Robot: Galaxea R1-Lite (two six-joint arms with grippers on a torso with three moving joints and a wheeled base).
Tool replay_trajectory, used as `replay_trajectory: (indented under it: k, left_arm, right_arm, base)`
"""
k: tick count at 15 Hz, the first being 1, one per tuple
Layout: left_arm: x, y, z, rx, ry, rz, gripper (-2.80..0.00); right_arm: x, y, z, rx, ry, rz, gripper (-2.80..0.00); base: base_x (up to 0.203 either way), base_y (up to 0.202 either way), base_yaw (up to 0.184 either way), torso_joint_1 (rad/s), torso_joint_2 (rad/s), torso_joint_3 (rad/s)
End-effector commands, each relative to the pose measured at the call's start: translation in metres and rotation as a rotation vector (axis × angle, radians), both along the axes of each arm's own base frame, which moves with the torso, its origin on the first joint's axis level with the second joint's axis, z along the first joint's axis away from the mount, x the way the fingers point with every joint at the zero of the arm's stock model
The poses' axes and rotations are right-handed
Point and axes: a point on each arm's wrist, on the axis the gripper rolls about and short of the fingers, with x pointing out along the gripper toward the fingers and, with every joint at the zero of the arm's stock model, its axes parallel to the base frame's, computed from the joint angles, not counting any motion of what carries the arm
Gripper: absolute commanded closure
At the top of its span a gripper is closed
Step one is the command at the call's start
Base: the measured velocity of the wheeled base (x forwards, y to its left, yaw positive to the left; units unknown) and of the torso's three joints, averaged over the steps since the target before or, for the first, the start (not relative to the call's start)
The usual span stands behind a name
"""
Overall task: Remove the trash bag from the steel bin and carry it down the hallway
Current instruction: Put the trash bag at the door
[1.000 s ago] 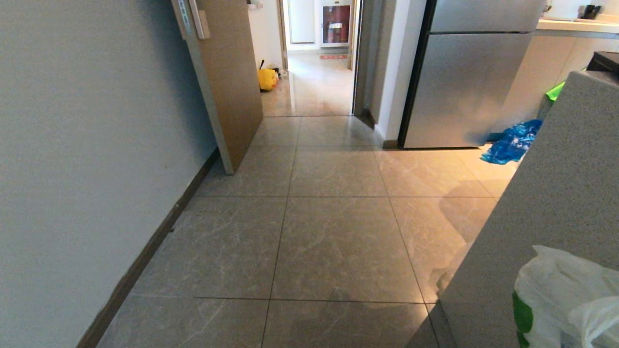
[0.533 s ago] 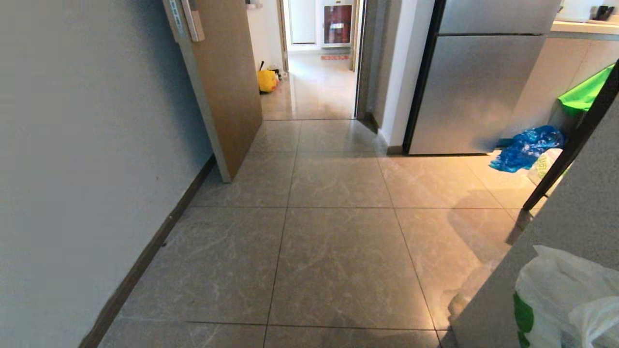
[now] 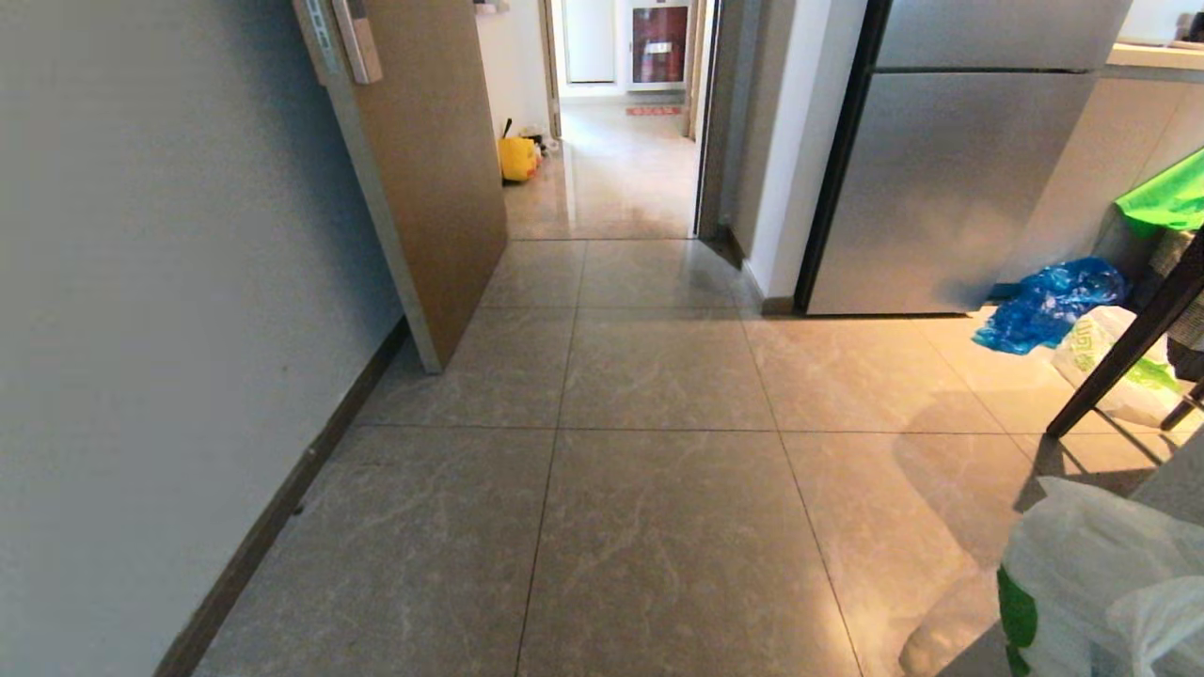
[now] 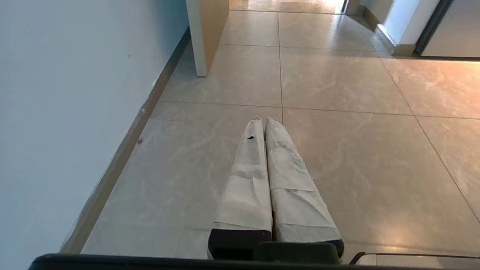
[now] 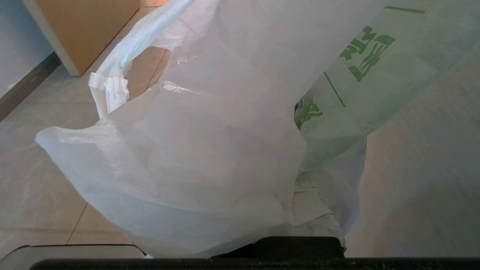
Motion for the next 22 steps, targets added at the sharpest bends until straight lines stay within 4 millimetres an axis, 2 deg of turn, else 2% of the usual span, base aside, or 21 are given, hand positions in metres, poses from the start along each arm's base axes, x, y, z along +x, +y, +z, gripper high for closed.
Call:
replay_trajectory:
  k: [1,22]
  left_arm:
    - [0.0000,0.0000,0.0000,0.000,0.000,0.000,0.00]
    - [0.0000,0.0000,0.0000,0.000,0.000,0.000,0.00]
  right_arm:
    - [0.0001,0.0000,0.0001,0.000,0.001,0.002,0.00]
    - [0.0001,0.0000,0.0001,0.000,0.001,0.000,0.00]
  base:
    - [0.189,0.000,0.003,0.003,0.00,0.000]
    - [0.191,0.000,0.001,0.002,0.00,0.003]
